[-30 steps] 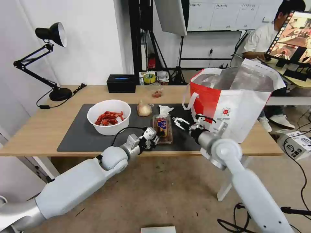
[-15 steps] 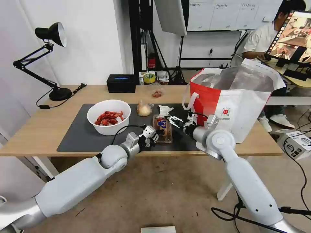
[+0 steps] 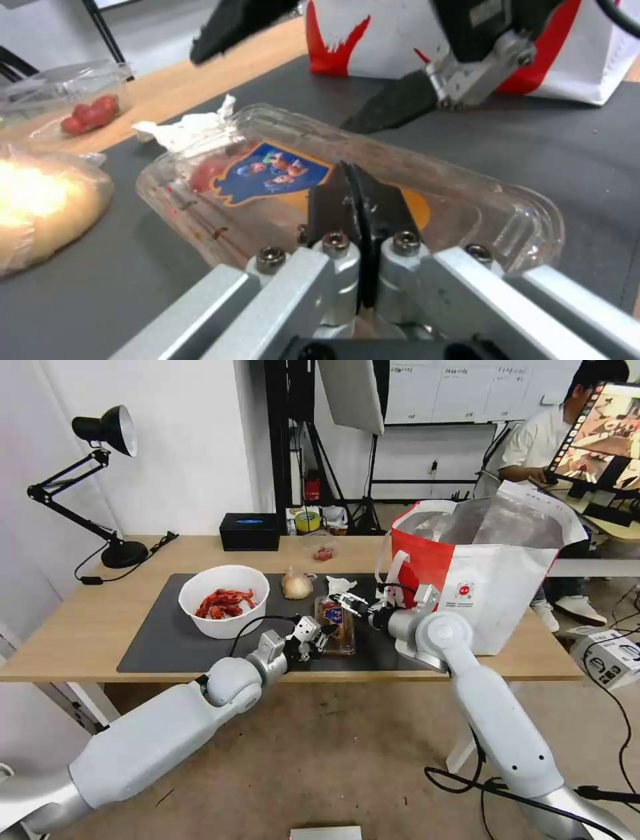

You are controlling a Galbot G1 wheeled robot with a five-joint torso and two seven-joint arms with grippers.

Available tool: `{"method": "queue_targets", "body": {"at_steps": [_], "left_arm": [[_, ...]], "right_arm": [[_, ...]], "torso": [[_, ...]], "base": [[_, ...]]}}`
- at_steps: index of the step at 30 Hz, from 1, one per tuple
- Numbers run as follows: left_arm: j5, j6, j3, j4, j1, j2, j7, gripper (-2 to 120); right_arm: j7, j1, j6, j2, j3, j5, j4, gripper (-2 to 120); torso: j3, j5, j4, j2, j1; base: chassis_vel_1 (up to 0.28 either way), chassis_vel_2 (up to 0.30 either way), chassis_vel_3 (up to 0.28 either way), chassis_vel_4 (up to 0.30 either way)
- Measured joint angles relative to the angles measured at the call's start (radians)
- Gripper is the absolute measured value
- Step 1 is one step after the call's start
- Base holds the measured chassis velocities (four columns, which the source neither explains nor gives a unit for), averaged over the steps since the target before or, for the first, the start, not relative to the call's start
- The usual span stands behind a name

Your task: Pick up the trash from the table and place it into the takeout bag.

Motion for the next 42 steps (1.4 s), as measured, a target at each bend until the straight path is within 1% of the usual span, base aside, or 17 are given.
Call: {"method": "queue_targets", "body": {"at_steps": [19,32,35,42], "left_arm": [[-0.002,-0.008,-0.002,-0.001,0.005,-0.001,-0.001,0],[-0.005,-0.013,-0.008,-0.003,0.005,-0.001,-0.001,0],[-0.005,-0.024,-0.012,-0.003,0.014,0.003,-0.001,0],[-0.005,-0.027,-0.014,-0.006,0.019,0.006,0.001,0]], "right_arm": [[0.035,0.048,-0.035,0.036,-0.028,0.019,-0.064,100],[0.038,0.048,-0.051,0.059,-0.026,0.015,-0.093,100],[0.036,0.064,-0.057,0.066,-0.025,0.017,-0.109,100],[0.035,0.079,-0.058,0.072,-0.034,0.021,-0.125,100]], "torso": [[0.0,0.0,0.0,0.0,0.0],[0.0,0.0,-0.0001,0.0,0.0],[0.0,0.0,0.0,0.0,0.0],[0.0,0.0,0.0,0.0,0.0]], "base": [[0.0,0.0,0.0,0.0],[0.0,0.0,0.0,0.0],[0.0,0.0,0.0,0.0],[0.0,0.0,0.0,0.0]]}}
